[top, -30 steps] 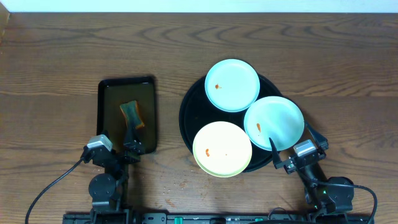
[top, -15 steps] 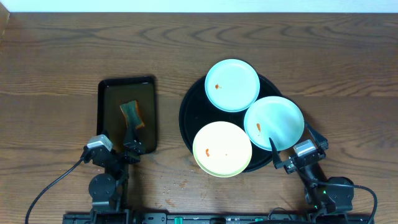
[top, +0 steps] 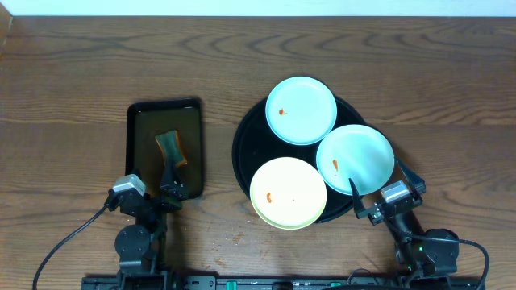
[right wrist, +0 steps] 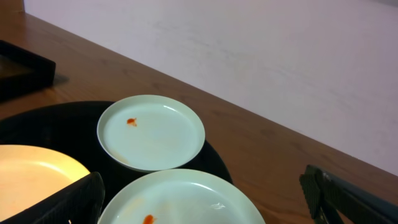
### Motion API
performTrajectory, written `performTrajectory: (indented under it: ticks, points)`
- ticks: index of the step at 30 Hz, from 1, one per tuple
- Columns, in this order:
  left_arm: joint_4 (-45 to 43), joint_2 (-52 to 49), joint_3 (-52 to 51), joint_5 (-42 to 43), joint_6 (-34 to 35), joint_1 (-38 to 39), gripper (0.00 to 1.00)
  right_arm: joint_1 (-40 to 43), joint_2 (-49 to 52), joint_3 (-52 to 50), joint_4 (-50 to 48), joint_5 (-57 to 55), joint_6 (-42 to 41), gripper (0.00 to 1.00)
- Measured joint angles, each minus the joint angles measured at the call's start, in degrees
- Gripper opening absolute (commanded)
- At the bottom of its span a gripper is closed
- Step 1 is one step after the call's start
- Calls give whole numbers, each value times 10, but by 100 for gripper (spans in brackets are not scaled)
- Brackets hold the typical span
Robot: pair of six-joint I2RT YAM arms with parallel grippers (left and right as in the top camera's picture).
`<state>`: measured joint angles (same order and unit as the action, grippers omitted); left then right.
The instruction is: Clean dirty plates on tray and stack at the side
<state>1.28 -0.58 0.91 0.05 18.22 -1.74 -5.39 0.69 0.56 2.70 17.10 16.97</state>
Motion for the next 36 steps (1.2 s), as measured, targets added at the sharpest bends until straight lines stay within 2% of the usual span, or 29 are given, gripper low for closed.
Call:
performTrajectory:
  ticks: [8,14,17,21,25,30,36]
  points:
    - [1,0,0,7,0,0,85,0,0,0,0,0,0,99]
    - [-2,0,1,55,0,0,85,0,0,0,-4,14,0,99]
    - [-11,0,1,83,0,0,85,0,0,0,-26,55,-1,99]
    - [-22,0,1,106,0,0,85,0,0,0,-47,95,-55,99]
    - [-11,-5,27,116,0,0,85,0,3,15,-19,111,-109,99]
    - [61,-69,143,114,0,0,85,0,75,126,50,118,-137,99]
    - [226,-270,320,112,0,0,85,0,274,320,165,118,-149,99]
